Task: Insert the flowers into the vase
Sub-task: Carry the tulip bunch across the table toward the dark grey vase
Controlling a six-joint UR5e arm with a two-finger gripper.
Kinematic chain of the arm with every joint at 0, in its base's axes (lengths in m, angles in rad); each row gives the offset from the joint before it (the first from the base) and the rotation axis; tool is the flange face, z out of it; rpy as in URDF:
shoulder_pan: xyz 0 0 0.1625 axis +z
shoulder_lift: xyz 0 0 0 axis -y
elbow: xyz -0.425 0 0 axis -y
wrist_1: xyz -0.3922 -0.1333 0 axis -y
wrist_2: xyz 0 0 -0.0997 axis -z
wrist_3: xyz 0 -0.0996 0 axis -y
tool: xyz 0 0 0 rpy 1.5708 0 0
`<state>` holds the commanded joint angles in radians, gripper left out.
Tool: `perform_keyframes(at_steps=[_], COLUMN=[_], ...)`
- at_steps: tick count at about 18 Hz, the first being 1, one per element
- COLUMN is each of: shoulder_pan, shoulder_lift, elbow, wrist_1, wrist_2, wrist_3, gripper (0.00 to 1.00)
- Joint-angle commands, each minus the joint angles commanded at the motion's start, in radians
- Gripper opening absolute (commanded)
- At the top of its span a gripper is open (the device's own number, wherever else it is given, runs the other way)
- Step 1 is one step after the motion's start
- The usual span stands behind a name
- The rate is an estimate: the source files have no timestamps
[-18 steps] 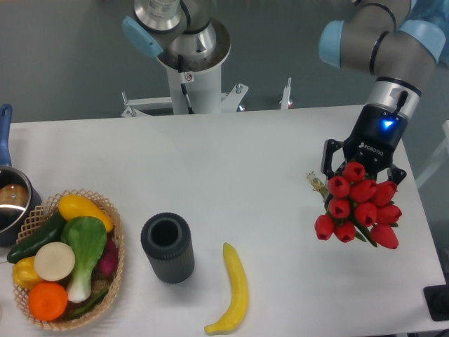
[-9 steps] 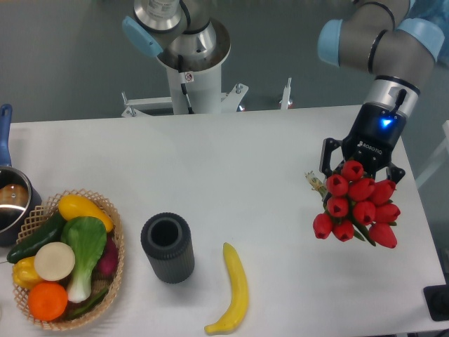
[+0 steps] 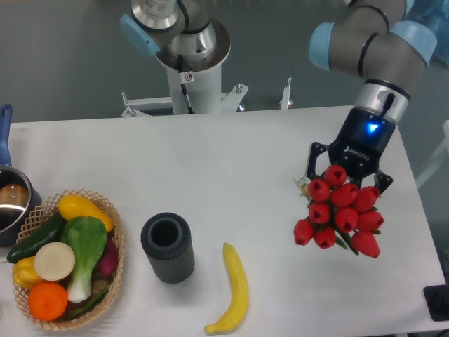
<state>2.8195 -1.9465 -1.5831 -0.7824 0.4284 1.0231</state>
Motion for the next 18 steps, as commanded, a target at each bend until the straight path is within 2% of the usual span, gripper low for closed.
perform_keyframes(at_steps=[2, 5, 6, 9, 11, 18], shoulder_pan=[0.0, 0.003, 0.005, 0.012, 0.011, -0.029], shoulder_lift=[-0.003, 0.001, 0.003, 0.009, 0.035, 0.055], elbow=[0.0, 0.0, -0.002, -0.017, -0.032, -0.044], wrist_1=[0.003, 0.003, 0.003, 0.003, 0.002, 0.002], wrist_2=[-0.069, -0.114, -0.135, -0.247, -0.266, -0.313], wrist_3=[0.002, 0.002, 0.002, 0.0, 0.0, -0.005], gripper=[0.55, 0.55, 0.52, 0.51, 0.52, 0.54])
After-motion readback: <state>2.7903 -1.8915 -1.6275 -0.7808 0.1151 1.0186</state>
